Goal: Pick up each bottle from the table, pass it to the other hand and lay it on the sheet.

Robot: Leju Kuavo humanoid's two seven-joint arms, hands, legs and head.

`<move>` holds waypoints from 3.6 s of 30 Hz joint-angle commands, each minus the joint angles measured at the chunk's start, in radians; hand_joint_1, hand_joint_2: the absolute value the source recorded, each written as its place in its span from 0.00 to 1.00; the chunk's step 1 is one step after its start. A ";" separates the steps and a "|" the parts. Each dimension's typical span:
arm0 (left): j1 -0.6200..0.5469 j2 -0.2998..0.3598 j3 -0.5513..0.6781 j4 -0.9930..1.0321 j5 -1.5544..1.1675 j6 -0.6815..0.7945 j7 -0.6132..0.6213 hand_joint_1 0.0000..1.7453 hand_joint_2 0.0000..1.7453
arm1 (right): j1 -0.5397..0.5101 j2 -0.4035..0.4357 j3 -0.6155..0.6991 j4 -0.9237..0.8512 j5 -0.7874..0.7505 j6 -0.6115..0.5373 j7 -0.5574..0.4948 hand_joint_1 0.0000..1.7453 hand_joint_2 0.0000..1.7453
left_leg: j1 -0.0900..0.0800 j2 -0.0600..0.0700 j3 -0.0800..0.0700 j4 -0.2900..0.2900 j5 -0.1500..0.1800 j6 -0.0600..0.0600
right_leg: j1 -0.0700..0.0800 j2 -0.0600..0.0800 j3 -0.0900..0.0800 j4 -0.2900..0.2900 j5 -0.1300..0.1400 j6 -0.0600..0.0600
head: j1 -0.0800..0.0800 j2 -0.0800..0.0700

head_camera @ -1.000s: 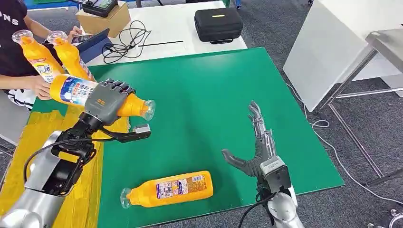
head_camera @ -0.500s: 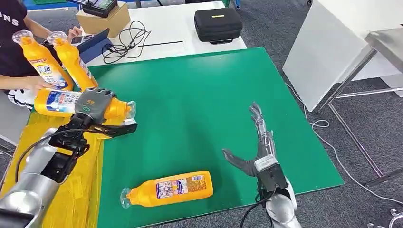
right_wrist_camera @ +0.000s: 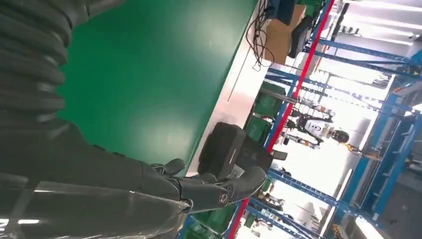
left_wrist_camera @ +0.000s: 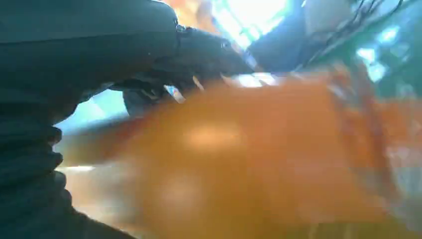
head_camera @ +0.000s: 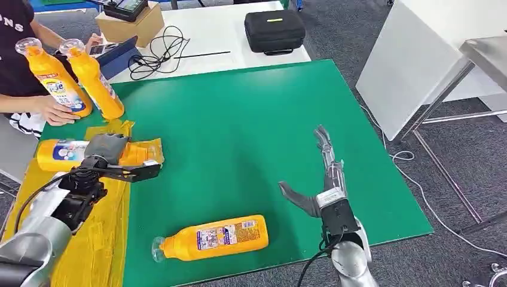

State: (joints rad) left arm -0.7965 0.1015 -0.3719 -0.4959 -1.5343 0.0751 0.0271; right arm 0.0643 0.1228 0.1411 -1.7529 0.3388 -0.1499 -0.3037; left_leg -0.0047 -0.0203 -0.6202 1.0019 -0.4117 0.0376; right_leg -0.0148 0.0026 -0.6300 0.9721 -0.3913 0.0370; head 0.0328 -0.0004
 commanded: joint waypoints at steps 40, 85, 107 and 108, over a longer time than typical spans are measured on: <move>0.391 -0.125 0.188 -0.800 0.945 0.036 -0.629 0.00 1.00 | -0.114 -0.251 0.376 0.169 0.307 0.285 0.054 0.00 1.00 | 0.001 0.007 0.007 -0.002 -0.003 -0.001 | 0.002 0.005 0.006 -0.003 -0.001 -0.001 | 0.000 0.000; 0.452 -0.223 0.225 -0.898 1.179 0.041 -0.669 0.00 1.00 | -0.297 -0.179 0.696 0.639 0.312 0.194 0.280 0.00 1.00 | 0.003 0.003 0.010 0.000 -0.006 -0.003 | 0.003 0.001 0.011 -0.001 -0.005 -0.002 | 0.000 0.000; 0.492 -0.230 0.258 -0.907 1.199 0.055 -0.655 0.00 1.00 | -0.251 -0.121 0.609 0.451 0.720 -0.015 0.435 0.00 1.00 | 0.003 0.005 0.009 0.000 -0.003 -0.003 | 0.003 0.002 0.007 0.000 -0.002 -0.003 | 0.000 0.000; 0.494 -0.231 0.263 -0.904 1.200 0.056 -0.656 0.00 1.00 | -0.240 -0.134 0.593 0.394 0.720 -0.008 0.431 0.00 1.00 | 0.002 0.004 0.006 0.000 -0.002 -0.002 | 0.002 0.001 0.004 0.000 -0.001 -0.003 | 0.000 0.000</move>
State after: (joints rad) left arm -0.3092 -0.1366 -0.1461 -1.4191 -0.3410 0.1213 -0.6371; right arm -0.2280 0.0587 0.8297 -1.1128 1.0209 -0.1610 0.1145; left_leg -0.0023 -0.0164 -0.6164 1.0015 -0.4122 0.0364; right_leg -0.0127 0.0049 -0.6279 0.9718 -0.3903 0.0343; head 0.0328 -0.0004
